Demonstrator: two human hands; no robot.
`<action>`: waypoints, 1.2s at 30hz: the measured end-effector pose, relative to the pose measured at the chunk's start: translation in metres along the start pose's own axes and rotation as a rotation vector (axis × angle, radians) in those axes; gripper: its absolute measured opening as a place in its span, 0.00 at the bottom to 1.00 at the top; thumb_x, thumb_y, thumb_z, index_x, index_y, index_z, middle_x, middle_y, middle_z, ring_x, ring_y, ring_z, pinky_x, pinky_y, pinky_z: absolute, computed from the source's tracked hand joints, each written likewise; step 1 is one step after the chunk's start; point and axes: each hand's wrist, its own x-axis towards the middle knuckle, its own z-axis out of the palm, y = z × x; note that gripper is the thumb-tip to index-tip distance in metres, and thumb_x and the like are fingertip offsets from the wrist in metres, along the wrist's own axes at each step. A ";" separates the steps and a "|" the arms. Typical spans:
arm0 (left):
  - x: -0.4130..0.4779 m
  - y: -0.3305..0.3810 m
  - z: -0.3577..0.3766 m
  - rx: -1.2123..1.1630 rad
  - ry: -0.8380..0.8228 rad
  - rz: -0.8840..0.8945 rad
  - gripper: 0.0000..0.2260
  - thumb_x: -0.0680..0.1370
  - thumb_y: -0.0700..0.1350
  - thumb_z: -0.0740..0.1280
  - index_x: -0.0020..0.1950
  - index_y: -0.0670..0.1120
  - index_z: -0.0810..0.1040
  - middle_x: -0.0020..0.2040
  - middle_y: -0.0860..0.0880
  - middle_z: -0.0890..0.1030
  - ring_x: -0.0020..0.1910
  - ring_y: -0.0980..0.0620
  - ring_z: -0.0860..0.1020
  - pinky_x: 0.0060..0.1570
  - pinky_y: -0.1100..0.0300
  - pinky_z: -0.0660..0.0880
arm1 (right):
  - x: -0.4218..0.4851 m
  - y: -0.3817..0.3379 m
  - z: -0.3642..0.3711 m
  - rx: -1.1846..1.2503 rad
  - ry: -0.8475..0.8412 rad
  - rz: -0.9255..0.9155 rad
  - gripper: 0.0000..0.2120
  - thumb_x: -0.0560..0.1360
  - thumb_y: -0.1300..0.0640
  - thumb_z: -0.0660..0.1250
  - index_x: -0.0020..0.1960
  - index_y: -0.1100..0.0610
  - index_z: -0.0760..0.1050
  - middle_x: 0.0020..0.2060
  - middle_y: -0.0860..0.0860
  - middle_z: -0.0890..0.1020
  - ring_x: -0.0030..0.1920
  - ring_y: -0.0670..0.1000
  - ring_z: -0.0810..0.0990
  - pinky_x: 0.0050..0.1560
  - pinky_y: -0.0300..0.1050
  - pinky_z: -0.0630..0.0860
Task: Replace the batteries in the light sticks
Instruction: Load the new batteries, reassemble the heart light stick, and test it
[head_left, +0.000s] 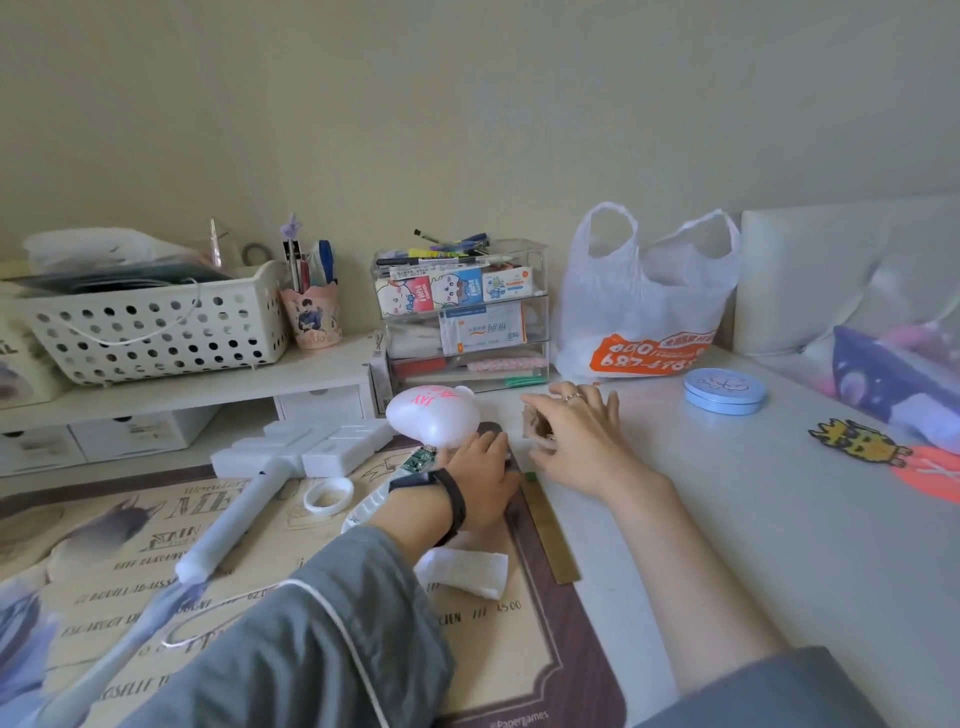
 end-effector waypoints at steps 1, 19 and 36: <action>-0.006 0.000 -0.011 -0.093 0.008 0.015 0.13 0.79 0.40 0.55 0.62 0.39 0.69 0.62 0.42 0.72 0.64 0.42 0.69 0.62 0.50 0.66 | -0.001 -0.004 -0.004 0.001 0.012 -0.026 0.32 0.71 0.52 0.67 0.73 0.44 0.62 0.71 0.52 0.64 0.71 0.56 0.58 0.72 0.62 0.50; -0.080 -0.084 -0.012 -0.070 0.344 -0.288 0.17 0.78 0.56 0.61 0.61 0.48 0.75 0.60 0.46 0.78 0.59 0.46 0.72 0.56 0.54 0.69 | -0.014 -0.048 0.007 0.118 -0.287 -0.277 0.05 0.70 0.54 0.75 0.42 0.50 0.79 0.39 0.42 0.71 0.45 0.47 0.74 0.51 0.48 0.74; -0.094 -0.073 -0.028 -1.392 0.259 -0.258 0.07 0.79 0.42 0.63 0.41 0.43 0.75 0.33 0.49 0.78 0.32 0.53 0.74 0.38 0.58 0.65 | -0.018 -0.089 0.005 1.214 -0.051 -0.024 0.04 0.82 0.61 0.57 0.49 0.57 0.70 0.32 0.50 0.80 0.23 0.47 0.69 0.22 0.39 0.65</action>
